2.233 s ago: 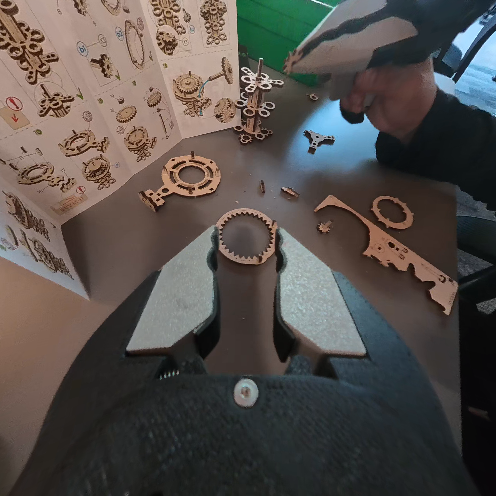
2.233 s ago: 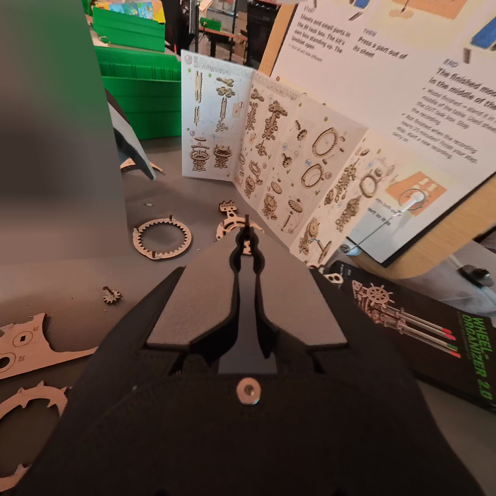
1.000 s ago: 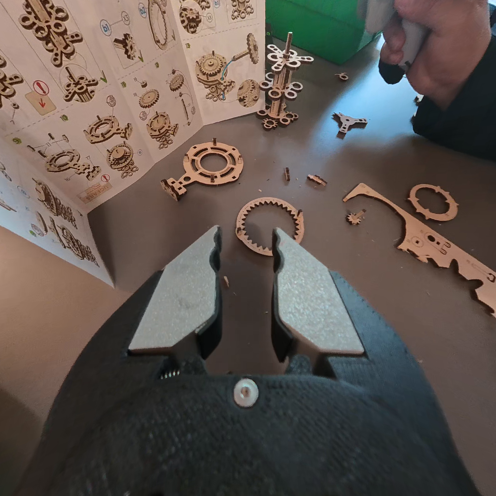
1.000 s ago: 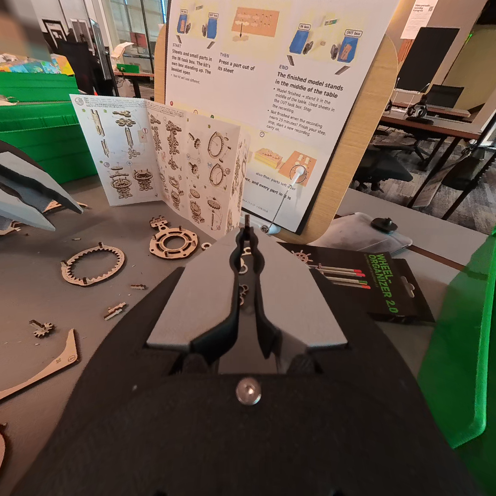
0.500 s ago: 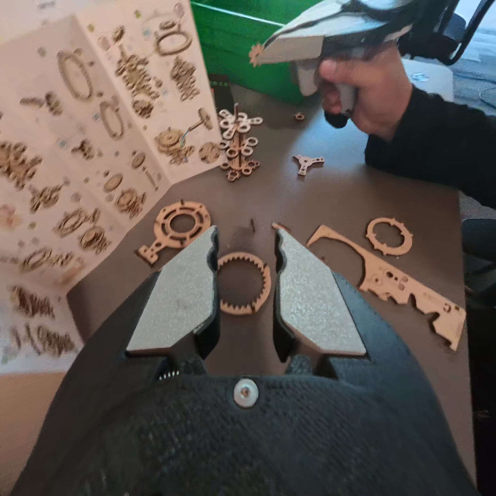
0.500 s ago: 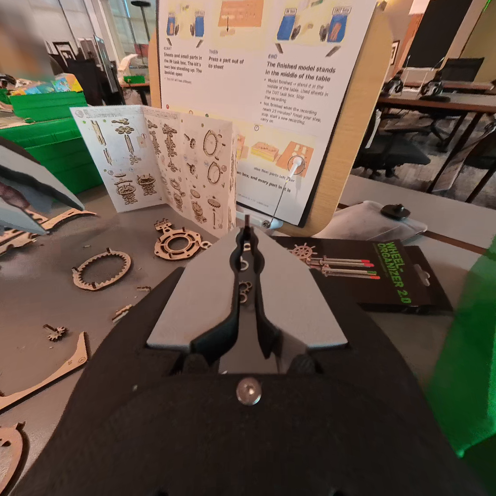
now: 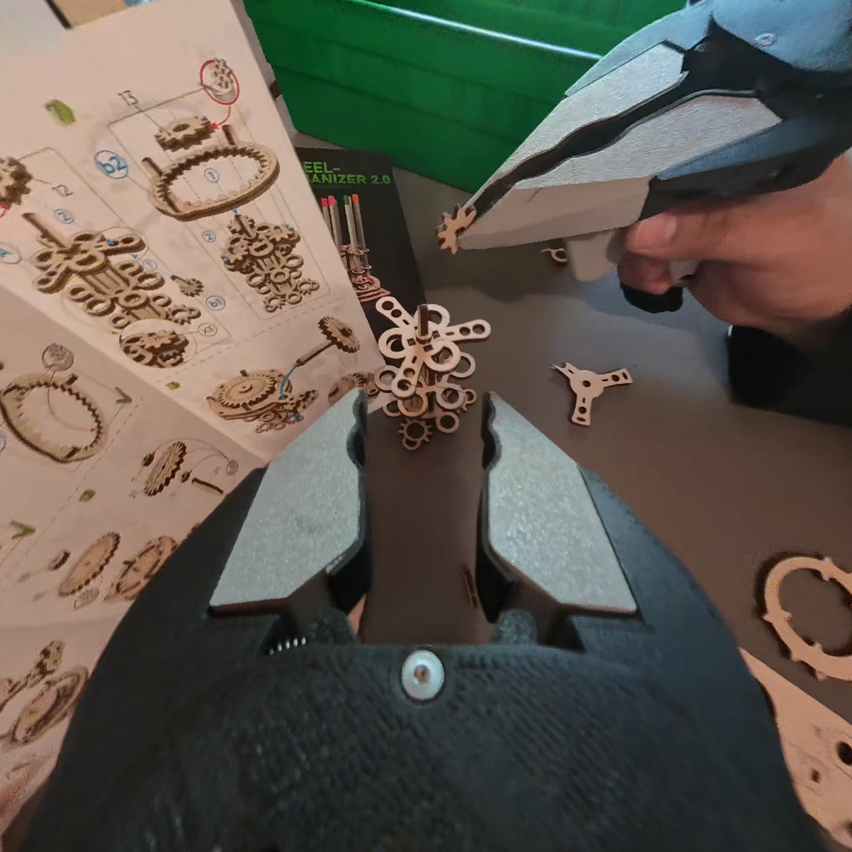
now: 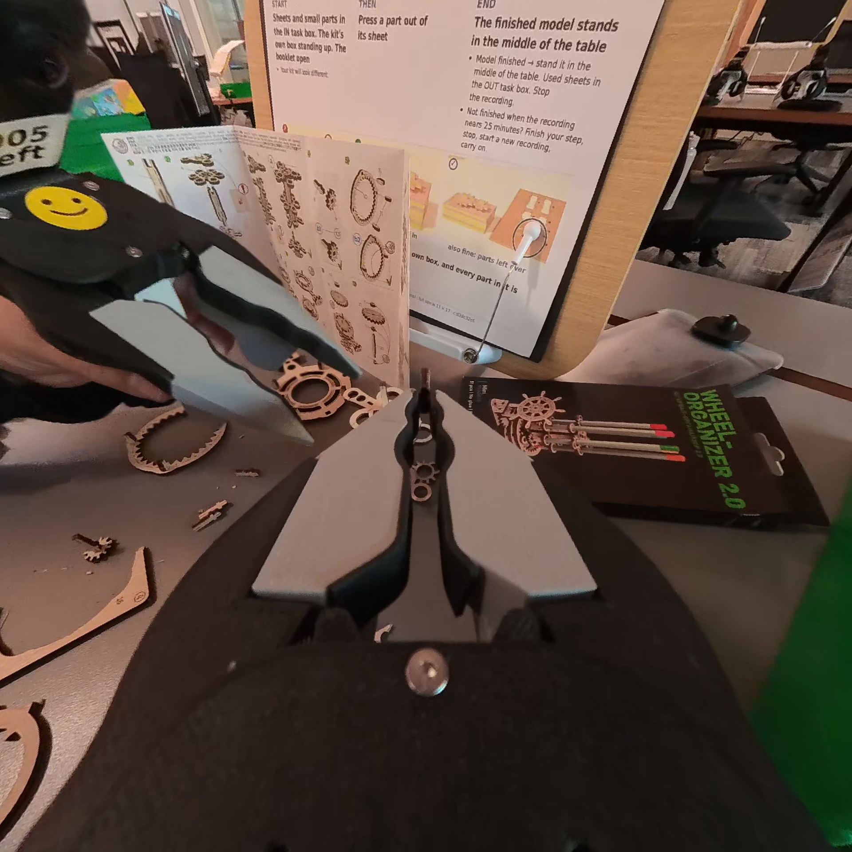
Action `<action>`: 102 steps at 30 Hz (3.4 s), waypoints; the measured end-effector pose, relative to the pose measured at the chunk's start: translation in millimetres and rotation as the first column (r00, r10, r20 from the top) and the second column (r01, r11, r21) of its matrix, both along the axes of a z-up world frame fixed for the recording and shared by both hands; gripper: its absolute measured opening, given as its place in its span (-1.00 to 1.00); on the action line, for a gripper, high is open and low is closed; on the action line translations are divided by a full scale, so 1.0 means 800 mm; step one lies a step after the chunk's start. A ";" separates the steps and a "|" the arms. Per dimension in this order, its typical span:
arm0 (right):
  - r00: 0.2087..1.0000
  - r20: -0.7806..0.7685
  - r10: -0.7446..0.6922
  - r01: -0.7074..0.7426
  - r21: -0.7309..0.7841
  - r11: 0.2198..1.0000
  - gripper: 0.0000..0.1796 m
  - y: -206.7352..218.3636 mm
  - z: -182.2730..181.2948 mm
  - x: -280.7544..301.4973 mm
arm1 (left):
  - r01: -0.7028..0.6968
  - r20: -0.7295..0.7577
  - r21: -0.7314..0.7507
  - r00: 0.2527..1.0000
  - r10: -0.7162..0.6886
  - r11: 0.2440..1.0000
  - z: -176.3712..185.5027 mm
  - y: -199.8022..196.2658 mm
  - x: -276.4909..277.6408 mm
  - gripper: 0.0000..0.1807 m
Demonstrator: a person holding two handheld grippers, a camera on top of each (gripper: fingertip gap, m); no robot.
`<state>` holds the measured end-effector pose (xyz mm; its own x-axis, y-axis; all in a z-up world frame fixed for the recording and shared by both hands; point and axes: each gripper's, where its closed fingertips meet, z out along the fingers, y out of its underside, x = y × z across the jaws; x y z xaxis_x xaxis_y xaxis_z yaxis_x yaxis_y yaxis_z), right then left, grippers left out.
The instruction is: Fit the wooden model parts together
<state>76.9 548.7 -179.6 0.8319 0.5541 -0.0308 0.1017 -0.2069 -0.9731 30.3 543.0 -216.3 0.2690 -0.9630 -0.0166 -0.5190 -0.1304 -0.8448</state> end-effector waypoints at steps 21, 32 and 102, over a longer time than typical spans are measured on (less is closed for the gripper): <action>0.992 0.038 0.117 -0.115 -0.045 0.992 -1.00 -0.009 -0.015 -0.035 | 0.082 0.033 -0.028 0.996 -0.081 0.996 -0.003 -0.010 0.001 -0.93; 0.987 0.095 0.127 -0.127 -0.008 0.992 -1.00 -0.014 -0.011 -0.040 | 0.079 0.049 -0.070 0.996 -0.075 0.994 -0.003 -0.042 -0.018 -0.89; 0.971 0.234 0.047 -0.105 0.242 0.965 -1.00 -0.035 0.034 -0.019 | -0.009 0.019 -0.124 1.000 0.011 0.992 0.009 -0.067 -0.114 -0.43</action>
